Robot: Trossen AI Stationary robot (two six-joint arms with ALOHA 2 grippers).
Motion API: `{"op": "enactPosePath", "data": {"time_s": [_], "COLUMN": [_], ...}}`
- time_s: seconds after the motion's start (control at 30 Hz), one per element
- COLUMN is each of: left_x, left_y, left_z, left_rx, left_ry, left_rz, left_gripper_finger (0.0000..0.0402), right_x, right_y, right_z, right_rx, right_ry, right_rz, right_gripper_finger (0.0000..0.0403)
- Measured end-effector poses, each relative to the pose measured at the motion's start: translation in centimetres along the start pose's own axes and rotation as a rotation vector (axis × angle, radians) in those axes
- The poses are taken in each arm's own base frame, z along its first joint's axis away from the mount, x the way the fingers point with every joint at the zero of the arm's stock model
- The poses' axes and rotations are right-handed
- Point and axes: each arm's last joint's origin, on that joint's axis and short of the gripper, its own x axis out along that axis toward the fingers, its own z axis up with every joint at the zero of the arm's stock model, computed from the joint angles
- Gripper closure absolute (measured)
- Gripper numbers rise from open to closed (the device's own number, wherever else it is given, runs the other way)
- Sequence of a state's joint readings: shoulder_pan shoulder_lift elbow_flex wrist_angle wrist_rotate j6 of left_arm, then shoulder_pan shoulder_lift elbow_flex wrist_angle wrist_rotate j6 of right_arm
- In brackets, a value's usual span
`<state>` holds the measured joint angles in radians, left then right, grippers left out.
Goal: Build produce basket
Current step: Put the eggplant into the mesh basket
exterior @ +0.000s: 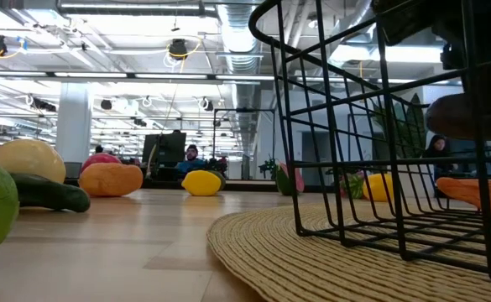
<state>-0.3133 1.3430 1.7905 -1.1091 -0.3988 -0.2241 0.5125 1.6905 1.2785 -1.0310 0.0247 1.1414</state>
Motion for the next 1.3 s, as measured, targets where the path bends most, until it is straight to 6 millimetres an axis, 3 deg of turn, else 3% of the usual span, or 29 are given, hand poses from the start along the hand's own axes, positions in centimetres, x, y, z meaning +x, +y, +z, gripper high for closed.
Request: {"op": "enactPosePath", "data": {"time_s": [0.6,0.87,1.3], "left_x": [0.0,0.0,0.0], "left_y": [0.0,0.0,0.0], "left_z": [0.0,0.0,0.0], "left_rx": [-0.005,-0.006,-0.008], "left_ry": [0.000,0.000,-0.001], "left_rz": [0.002,0.002,0.006], "left_gripper_finger": [0.0171,0.0171,0.0171], "right_x": [0.0,2.3,2.4], "right_y": [-0.1,-0.6,-1.0], "right_z": [0.2,-0.2,0.7], "right_rx": [-0.022,-0.009,-0.026], "right_ry": [-0.003,-0.012,0.013], "right_rz": [0.000,0.018,0.038], "right_gripper_finger": [0.0305,0.0307,0.0322]}}
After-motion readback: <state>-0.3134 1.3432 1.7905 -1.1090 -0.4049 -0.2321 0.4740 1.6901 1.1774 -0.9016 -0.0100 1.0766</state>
